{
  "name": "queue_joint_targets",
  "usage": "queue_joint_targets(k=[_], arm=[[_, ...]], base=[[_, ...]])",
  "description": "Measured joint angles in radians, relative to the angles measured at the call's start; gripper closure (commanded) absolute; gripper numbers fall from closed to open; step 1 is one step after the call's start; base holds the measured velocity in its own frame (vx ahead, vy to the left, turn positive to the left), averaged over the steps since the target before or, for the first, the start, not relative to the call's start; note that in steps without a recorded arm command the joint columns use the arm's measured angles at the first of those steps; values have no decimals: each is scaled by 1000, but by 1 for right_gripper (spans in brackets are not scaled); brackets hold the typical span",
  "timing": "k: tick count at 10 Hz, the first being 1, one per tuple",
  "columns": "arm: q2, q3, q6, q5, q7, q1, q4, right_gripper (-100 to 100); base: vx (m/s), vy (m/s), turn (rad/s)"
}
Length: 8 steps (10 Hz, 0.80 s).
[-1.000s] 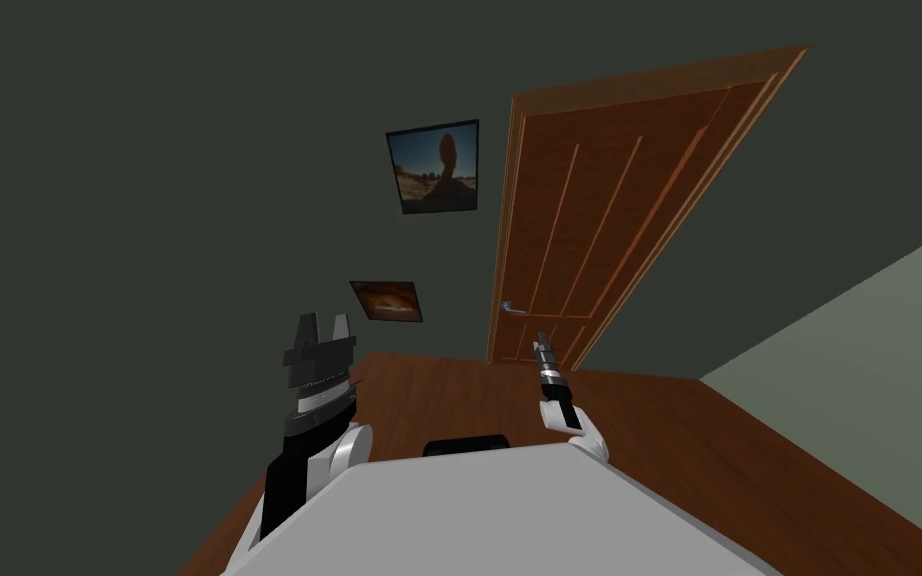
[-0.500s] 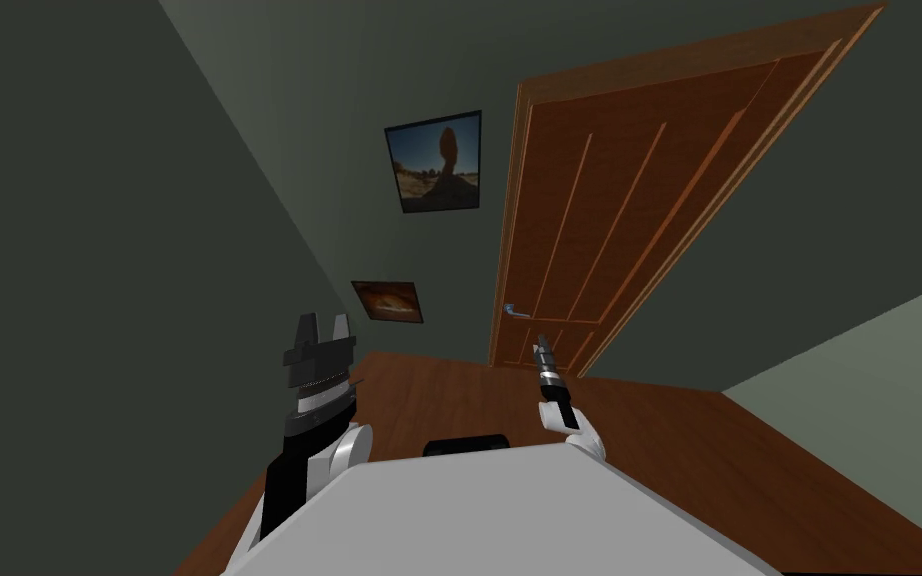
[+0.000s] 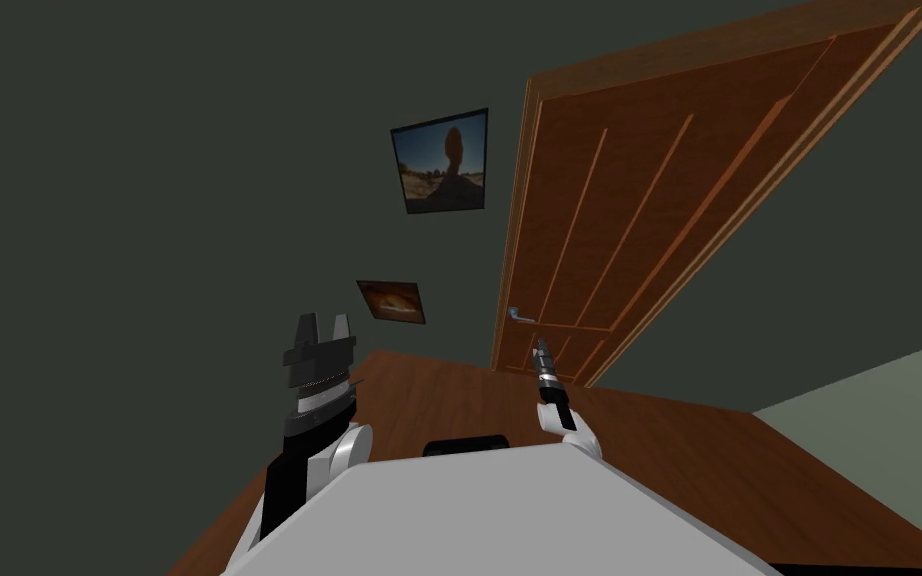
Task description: Pull the door open
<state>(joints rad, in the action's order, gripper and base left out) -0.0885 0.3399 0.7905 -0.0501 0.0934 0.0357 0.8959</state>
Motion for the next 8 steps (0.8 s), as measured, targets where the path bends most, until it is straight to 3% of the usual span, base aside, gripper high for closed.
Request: queue_joint_targets(k=[4,8], arm=[[0,28,13,4,13,47,-106,-100],[8,50,19,5,23,77,-179,-100]], base=[[77,-65,79],[51,-49,63]])
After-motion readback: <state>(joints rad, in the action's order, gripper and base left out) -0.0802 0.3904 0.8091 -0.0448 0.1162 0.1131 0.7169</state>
